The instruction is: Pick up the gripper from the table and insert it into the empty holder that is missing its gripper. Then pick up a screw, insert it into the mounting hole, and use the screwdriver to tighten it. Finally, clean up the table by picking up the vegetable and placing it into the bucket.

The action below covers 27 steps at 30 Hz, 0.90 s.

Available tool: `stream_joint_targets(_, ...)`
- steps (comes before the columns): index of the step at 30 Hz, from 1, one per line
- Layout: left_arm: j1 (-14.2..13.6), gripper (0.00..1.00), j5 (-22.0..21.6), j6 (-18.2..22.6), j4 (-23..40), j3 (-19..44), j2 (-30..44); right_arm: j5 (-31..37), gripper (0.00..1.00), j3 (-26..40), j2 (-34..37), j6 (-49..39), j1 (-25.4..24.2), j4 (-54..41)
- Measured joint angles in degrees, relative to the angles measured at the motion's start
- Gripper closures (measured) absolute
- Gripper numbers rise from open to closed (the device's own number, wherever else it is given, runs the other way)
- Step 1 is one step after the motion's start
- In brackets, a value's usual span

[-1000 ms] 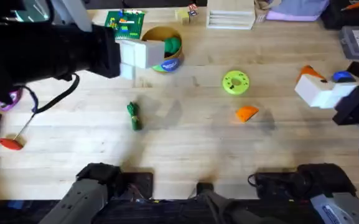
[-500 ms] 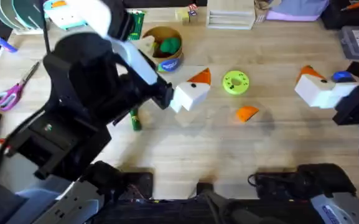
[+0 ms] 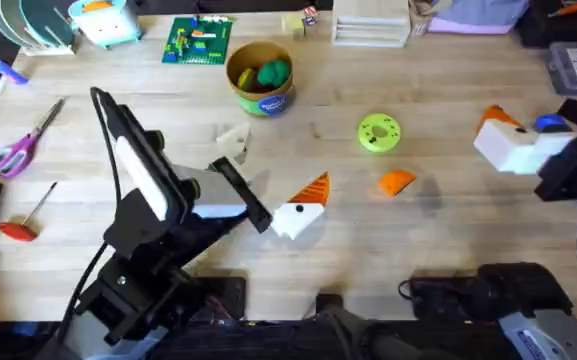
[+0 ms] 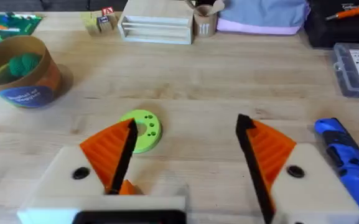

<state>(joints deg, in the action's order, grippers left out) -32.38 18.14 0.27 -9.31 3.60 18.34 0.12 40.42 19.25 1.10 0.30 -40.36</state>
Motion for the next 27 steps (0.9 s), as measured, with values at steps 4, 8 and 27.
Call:
stream_joint_targets(4,-0.01,0.008,0.0,-0.68,0.94,-2.85,-6.15,0.0,0.01,0.0,0.0,0.0,0.0,-0.01)
stream_joint_targets(8,-0.26,0.007,-0.09,-1.05,6.1,-3.28,-10.7,0.0,0.01,0.0,-0.02,0.0,0.0,0.0)
stream_joint_targets(27,-3.39,0.007,-0.18,-1.29,12.55,-3.26,-18.09,0.0,0.01,0.0,-0.02,0.0,0.0,-0.02)
